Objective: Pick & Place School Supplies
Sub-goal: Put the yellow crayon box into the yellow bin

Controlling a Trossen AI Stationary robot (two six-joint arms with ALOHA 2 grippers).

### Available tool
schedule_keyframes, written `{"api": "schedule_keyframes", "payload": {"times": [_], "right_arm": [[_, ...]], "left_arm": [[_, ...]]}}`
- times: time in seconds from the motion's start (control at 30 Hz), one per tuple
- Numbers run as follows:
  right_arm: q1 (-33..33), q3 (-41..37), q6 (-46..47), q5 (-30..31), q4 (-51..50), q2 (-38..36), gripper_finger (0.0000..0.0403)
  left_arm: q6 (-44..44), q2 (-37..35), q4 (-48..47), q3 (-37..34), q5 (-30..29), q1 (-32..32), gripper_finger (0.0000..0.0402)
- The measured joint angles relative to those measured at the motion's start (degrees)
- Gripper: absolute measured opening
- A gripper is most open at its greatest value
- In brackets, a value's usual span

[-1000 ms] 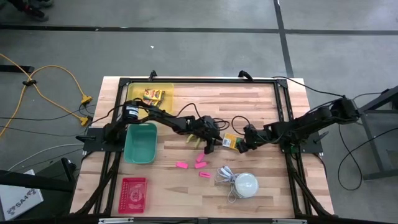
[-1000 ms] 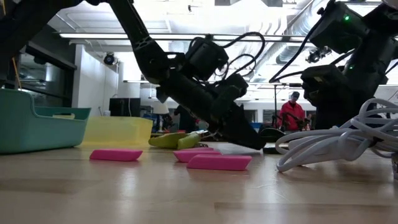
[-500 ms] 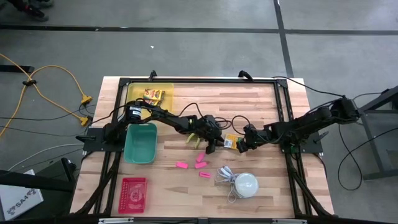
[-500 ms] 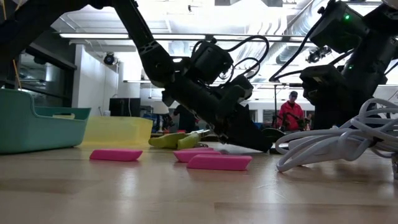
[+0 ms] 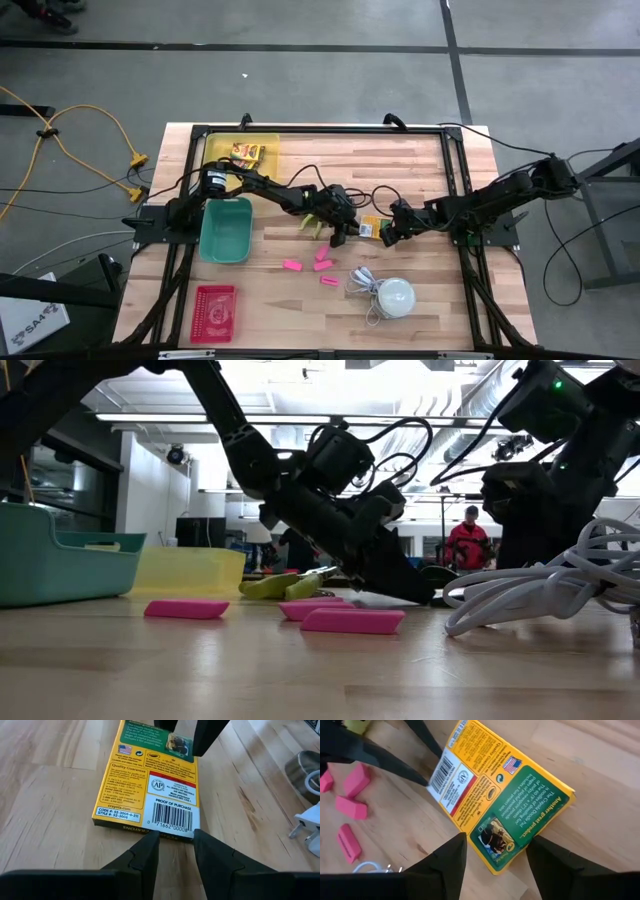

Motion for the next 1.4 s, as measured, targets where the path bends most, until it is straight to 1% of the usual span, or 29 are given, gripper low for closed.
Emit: {"api": "schedule_keyframes", "payload": {"times": [0.27, 0.47, 0.67, 0.73, 0.83, 0.97, 1.13, 1.23, 1.33, 1.4], "right_arm": [[0.0, 0.0, -1.5, -0.1, 1.3, 0.0, 0.0190], [0.0, 0.0, -4.5, -0.6, 2.9, -0.3, 0.0190], [0.0, 0.1, -7.5, -0.7, 3.8, -2.4, 0.0190], [0.1, 0.1, -8.2, -0.7, 5.5, -3.5, 0.0190], [-0.1, 1.1, -10.1, 1.0, 13.0, -4.7, 0.0189], [-0.2, 0.7, -11.6, 0.2, 16.3, -4.3, 0.0189], [-0.8, 0.4, -9.1, 0.0, 11.1, -3.6, 0.0189], [-0.8, 0.7, -8.9, -0.1, 11.8, -3.8, 0.0189], [-0.8, 0.4, -9.0, 0.0, 10.5, -3.7, 0.0189], [-0.8, 0.4, -9.1, 0.9, 9.9, -3.7, 0.0189]], "left_arm": [[-1.3, -0.1, -2.3, 0.0, 0.5, 0.0, 0.0117], [-3.2, -0.1, -4.2, 0.0, 1.5, 0.0, 0.0117], [-3.3, -0.1, -4.5, -0.1, 1.7, 0.0, 0.0117], [-3.4, -0.1, -4.6, -0.1, 1.8, 0.0, 0.0117], [-3.4, 0.0, -3.0, 0.1, 1.7, -0.2, 0.0117], [-3.4, 0.0, -2.5, 0.1, 1.6, -0.2, 0.0117], [-3.4, -0.2, -2.3, 0.0, 1.5, -0.3, 0.0117], [-3.4, -0.2, -2.0, 0.0, 1.5, -0.3, 0.0117], [-3.4, -0.2, -1.9, 0.0, 1.5, -0.3, 0.0117], [-3.4, -0.2, -1.9, 0.0, 1.4, -0.3, 0.0117]]}}
